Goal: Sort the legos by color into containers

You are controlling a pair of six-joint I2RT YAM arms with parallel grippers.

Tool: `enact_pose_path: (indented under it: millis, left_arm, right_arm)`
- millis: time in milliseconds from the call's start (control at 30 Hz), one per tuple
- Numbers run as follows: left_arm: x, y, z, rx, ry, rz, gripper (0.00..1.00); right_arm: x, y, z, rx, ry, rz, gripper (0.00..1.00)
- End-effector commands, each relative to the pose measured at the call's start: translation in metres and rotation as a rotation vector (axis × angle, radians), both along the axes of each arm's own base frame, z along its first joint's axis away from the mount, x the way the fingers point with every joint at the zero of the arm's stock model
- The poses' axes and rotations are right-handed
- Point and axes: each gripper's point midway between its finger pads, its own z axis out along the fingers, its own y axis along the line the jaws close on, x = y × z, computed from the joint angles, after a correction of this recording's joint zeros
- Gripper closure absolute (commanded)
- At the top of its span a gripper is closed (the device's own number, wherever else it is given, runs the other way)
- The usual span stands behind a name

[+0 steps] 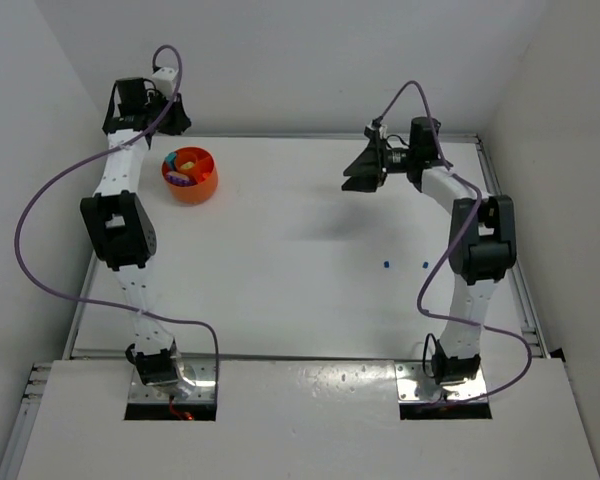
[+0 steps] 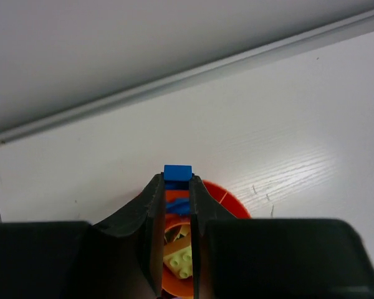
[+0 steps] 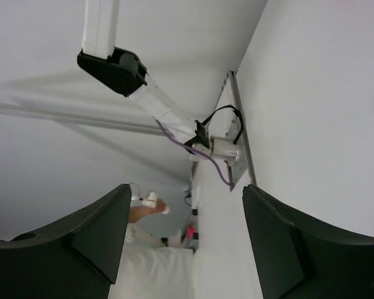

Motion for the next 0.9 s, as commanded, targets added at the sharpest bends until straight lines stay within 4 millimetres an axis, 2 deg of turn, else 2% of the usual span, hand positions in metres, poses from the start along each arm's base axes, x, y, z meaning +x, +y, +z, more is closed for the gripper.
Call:
enact_pose_path:
  millis: [0, 33, 100, 133, 167, 200, 233, 267, 367, 467, 633, 733, 833, 867]
  left_arm:
    - [0.000, 0.001, -0.005, 0.004, 0.052, 0.090, 1.00]
    - [0.001, 0.003, -0.005, 0.009, 0.053, 0.101, 1.00]
    - [0.000, 0.011, -0.014, 0.012, 0.076, 0.119, 1.00]
    - [0.000, 0.010, -0.014, 0.003, 0.079, 0.124, 1.00]
    - [0.001, 0.011, -0.020, 0.002, 0.089, 0.124, 1.00]
    - [0.001, 0.010, -0.020, -0.006, 0.091, 0.128, 1.00]
    - [0.001, 0.010, -0.025, -0.006, 0.100, 0.128, 1.00]
    - [0.001, 0.010, -0.025, -0.014, 0.103, 0.132, 1.00]
    - [0.003, 0.010, -0.036, -0.023, 0.124, 0.136, 1.00]
    - [0.001, 0.010, -0.052, -0.026, 0.163, 0.136, 1.00]
    - [0.003, 0.009, -0.059, -0.042, 0.178, 0.145, 1.00]
    - [0.003, 0.009, -0.074, -0.044, 0.209, 0.145, 1.00]
    - [0.001, 0.009, -0.076, -0.045, 0.221, 0.145, 1.00]
    - [0.001, 0.009, -0.082, -0.046, 0.231, 0.145, 1.00]
  right_arm:
    - [-0.009, -0.022, -0.002, -0.038, 0.031, -0.098, 0.26]
    - [-0.012, -0.022, 0.001, -0.040, 0.020, -0.097, 0.24]
    - [-0.012, -0.033, -0.011, -0.089, 0.082, -0.165, 0.19]
    - [-0.012, -0.038, -0.019, -0.122, 0.033, -0.189, 0.16]
    - [0.004, -0.052, -0.031, -0.239, 0.001, -0.293, 0.11]
    - [-0.009, -0.065, -0.056, -0.393, 0.011, -0.296, 0.08]
    - [-0.006, -0.078, -0.065, -0.526, -0.039, -0.327, 0.07]
    - [0.010, -0.103, -0.077, -0.723, -0.104, -0.392, 0.06]
    - [0.019, -0.140, -0.088, -0.938, -0.179, -0.431, 0.06]
    - [0.024, -0.151, -0.083, -0.976, -0.203, -0.460, 0.05]
    - [0.019, -0.150, -0.081, -0.969, -0.212, -0.452, 0.04]
    - [0.023, -0.150, -0.078, -0.966, -0.228, -0.461, 0.03]
    - [0.025, -0.150, -0.078, -0.966, -0.229, -0.461, 0.03]
    - [0.027, -0.150, -0.076, -0.965, -0.237, -0.466, 0.03]
